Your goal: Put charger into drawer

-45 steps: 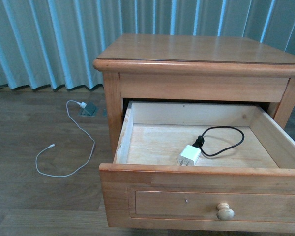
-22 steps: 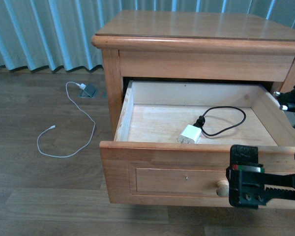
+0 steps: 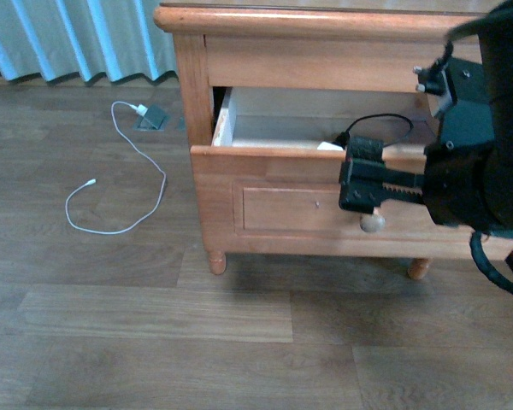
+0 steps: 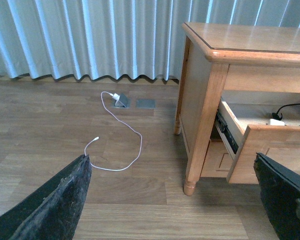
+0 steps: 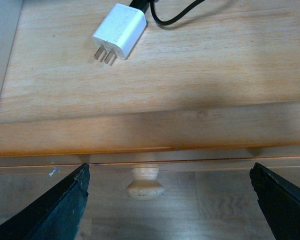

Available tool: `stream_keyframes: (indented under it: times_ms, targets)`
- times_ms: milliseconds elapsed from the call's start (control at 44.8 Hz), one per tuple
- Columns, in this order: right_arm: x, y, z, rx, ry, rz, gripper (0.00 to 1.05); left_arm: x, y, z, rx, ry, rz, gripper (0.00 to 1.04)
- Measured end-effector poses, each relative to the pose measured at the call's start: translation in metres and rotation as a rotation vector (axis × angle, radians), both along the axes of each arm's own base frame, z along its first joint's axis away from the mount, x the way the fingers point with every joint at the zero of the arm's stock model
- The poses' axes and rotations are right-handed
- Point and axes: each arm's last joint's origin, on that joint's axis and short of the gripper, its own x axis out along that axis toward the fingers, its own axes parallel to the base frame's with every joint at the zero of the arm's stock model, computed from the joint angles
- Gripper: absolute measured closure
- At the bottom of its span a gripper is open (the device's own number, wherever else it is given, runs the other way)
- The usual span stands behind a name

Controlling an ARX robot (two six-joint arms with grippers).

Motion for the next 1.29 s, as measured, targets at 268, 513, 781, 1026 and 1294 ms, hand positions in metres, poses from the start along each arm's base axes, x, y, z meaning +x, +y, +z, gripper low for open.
stream_keyframes:
  times_ms: [268,513,781,1026,1294]
  targets:
    - [0.048,0.007,-0.005,0.022,-0.095,-0.02,0.08,0.0,0.0,0.0,0.0,0.0,0.0,0.06]
    - [0.083,0.01,-0.01,0.007,-0.156,-0.044,0.08,0.0,0.0,0.0,0.0,0.0,0.0,0.06]
    - [0.108,0.015,-0.014,-0.03,-0.203,-0.083,0.08,0.0,0.0,0.0,0.0,0.0,0.0,0.06]
    - [0.117,0.022,-0.02,-0.042,-0.224,-0.081,0.08,0.0,0.0,0.0,0.0,0.0,0.0,0.06]
    - [0.124,0.029,-0.027,-0.047,-0.246,-0.08,0.08,0.0,0.0,0.0,0.0,0.0,0.0,0.06]
